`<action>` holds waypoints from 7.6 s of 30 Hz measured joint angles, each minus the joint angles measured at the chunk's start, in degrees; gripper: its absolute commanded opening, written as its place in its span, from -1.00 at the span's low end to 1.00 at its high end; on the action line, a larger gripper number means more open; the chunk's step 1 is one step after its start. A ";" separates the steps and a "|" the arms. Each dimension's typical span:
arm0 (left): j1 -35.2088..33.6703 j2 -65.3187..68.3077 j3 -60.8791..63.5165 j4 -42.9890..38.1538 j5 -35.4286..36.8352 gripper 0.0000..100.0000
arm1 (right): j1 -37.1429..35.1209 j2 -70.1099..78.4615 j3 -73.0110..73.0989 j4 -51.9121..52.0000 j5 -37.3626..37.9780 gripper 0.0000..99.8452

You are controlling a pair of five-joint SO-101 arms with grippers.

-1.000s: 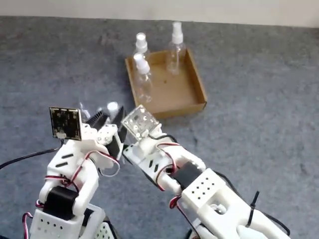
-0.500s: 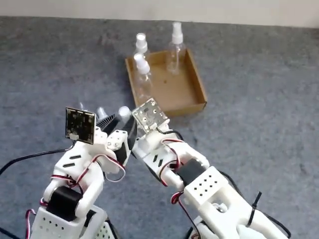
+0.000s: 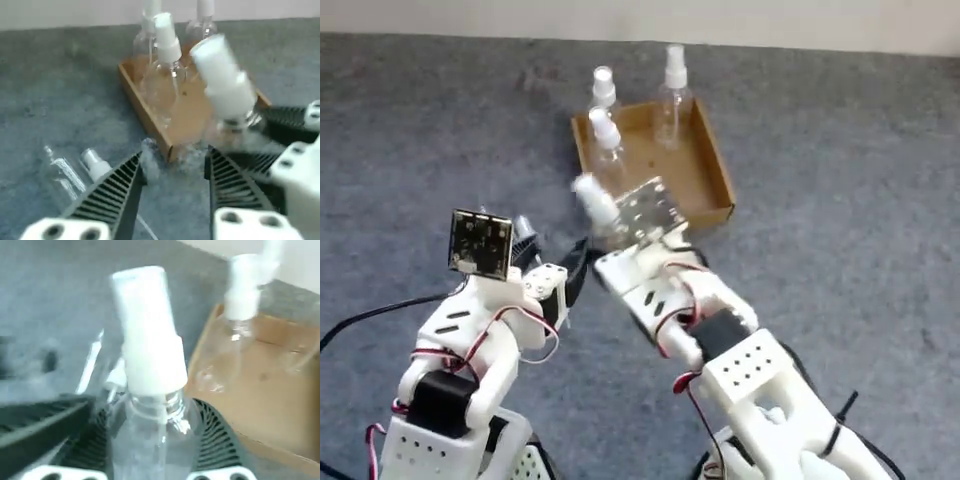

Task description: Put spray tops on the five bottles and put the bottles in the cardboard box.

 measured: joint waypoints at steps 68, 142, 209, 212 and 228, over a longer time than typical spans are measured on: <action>-5.36 0.44 7.91 -11.16 -12.92 -0.45 | 22.68 37.45 -38.95 9.41 7.12 -0.99; -5.36 0.44 8.18 -11.16 -12.92 -0.45 | 21.63 68.13 -52.92 -12.48 4.92 -0.99; -24.09 0.44 3.60 -8.00 -13.98 -0.54 | 18.20 30.51 -62.07 49.67 7.56 -0.69; -30.68 0.44 3.60 -6.59 -17.41 -0.54 | 13.45 28.92 -56.53 50.11 9.49 -0.69; -68.04 37.01 -24.88 -6.59 -31.74 -0.54 | -11.08 49.67 -60.75 42.11 0.35 -0.69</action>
